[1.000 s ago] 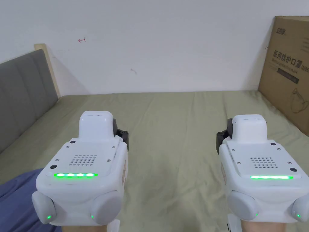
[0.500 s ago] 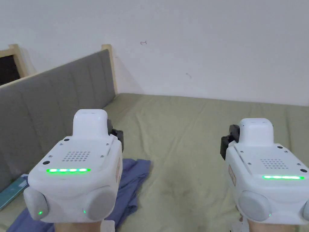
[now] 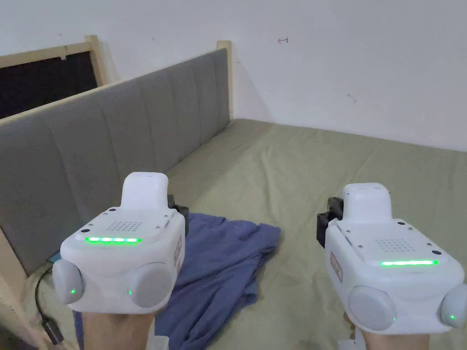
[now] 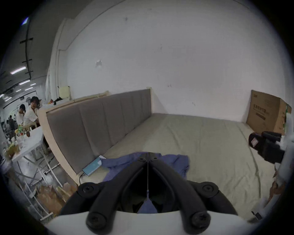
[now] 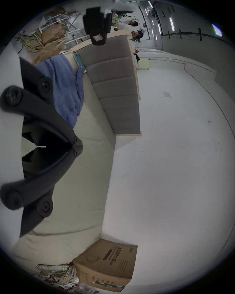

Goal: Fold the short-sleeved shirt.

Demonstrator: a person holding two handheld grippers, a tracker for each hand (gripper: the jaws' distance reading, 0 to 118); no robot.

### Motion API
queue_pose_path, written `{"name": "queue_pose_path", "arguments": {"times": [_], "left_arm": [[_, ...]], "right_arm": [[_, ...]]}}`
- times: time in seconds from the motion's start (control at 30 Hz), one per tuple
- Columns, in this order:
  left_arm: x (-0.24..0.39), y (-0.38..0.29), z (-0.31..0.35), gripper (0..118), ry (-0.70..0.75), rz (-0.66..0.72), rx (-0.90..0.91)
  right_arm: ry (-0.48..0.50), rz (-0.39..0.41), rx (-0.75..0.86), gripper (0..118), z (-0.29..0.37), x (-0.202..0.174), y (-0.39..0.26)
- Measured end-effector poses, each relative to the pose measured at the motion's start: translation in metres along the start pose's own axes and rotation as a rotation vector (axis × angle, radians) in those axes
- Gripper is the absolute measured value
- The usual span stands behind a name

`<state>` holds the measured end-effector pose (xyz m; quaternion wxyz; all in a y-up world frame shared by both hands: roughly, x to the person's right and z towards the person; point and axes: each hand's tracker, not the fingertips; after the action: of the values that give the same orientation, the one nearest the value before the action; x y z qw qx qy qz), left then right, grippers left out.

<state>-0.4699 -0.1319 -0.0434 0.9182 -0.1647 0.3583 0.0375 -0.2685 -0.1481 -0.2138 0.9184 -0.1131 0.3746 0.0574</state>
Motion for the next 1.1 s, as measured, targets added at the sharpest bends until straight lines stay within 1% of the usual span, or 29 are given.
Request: {"name": "queue_pose_path", "arguments": {"times": [0.03, 0.07, 0.1, 0.13, 0.17, 0.2, 0.23, 0.27, 0.33, 0.43, 0.53, 0.6, 0.7, 0.73, 0.77, 0.87, 0.97, 1.0, 1.03, 1.1], "left_arm": [[0.000, -0.007, -0.010, 5, -0.001, 0.002, -0.022], [0.000, -0.014, -0.023, 16, -0.001, -0.006, -0.066], [0.000, -0.020, -0.035, 41, -0.012, -0.010, -0.116], [-0.001, -0.026, -0.048, 62, -0.030, 0.008, -0.161], [-0.002, -0.032, -0.060, 82, -0.040, 0.019, -0.198], [-0.001, -0.040, -0.069, 99, -0.045, 0.035, -0.225], [-0.001, -0.047, -0.081, 106, -0.034, 0.058, -0.242], [-0.001, -0.053, -0.092, 107, -0.019, 0.065, -0.271], [-0.001, -0.068, -0.119, 107, -0.021, 0.080, -0.335], [0.002, -0.088, -0.161, 107, -0.067, 0.092, -0.451], [0.010, -0.108, -0.198, 107, -0.099, 0.112, -0.554], [0.014, -0.120, -0.220, 107, -0.161, 0.137, -0.617], [0.027, -0.136, -0.239, 100, -0.180, 0.060, -0.710], [0.035, -0.139, -0.235, 98, -0.139, -0.024, -0.716], [0.038, -0.137, -0.231, 92, -0.153, -0.070, -0.677], [0.029, -0.130, -0.234, 83, -0.160, -0.036, -0.677], [0.018, -0.125, -0.231, 37, -0.104, 0.003, -0.670], [0.017, -0.122, -0.227, 16, -0.089, 0.005, -0.670], [0.016, -0.122, -0.228, 9, -0.080, 0.003, -0.676], [0.018, -0.119, -0.227, 9, -0.099, 0.016, -0.688]], "right_arm": [[0.003, -0.005, -0.016, 0, -0.003, 0.001, -0.002], [-0.001, -0.016, -0.027, 0, -0.006, 0.003, -0.005], [0.000, -0.032, -0.041, 0, -0.010, 0.004, -0.009], [0.010, -0.048, -0.058, 0, -0.013, 0.005, -0.013], [0.013, -0.055, -0.072, 0, -0.017, 0.005, -0.016], [0.014, -0.057, -0.086, 0, -0.022, 0.005, -0.020], [0.015, -0.053, -0.099, 0, -0.027, 0.005, -0.024], [0.015, -0.044, -0.111, 0, -0.031, 0.004, -0.028], [0.015, -0.028, -0.144, 0, -0.042, 0.003, -0.035], [0.019, -0.019, -0.178, 0, -0.057, 0.003, -0.046], [0.022, -0.030, -0.218, 0, -0.074, 0.007, -0.055], [0.024, -0.037, -0.241, 0, -0.084, 0.009, -0.060], [0.016, -0.033, -0.259, 0, -0.093, 0.012, -0.067], [0.013, -0.035, -0.268, 0, -0.096, 0.014, -0.069], [0.013, -0.041, -0.274, 0, -0.098, 0.015, -0.071], [0.011, -0.078, -0.292, 0, -0.103, 0.019, -0.077], [0.010, -0.112, -0.309, 0, -0.101, 0.022, -0.080], [0.009, -0.116, -0.311, 0, -0.099, 0.023, -0.080], [0.011, -0.119, -0.313, 0, -0.097, 0.025, -0.080], [0.007, -0.121, -0.310, 0, -0.092, 0.027, -0.079]]}}
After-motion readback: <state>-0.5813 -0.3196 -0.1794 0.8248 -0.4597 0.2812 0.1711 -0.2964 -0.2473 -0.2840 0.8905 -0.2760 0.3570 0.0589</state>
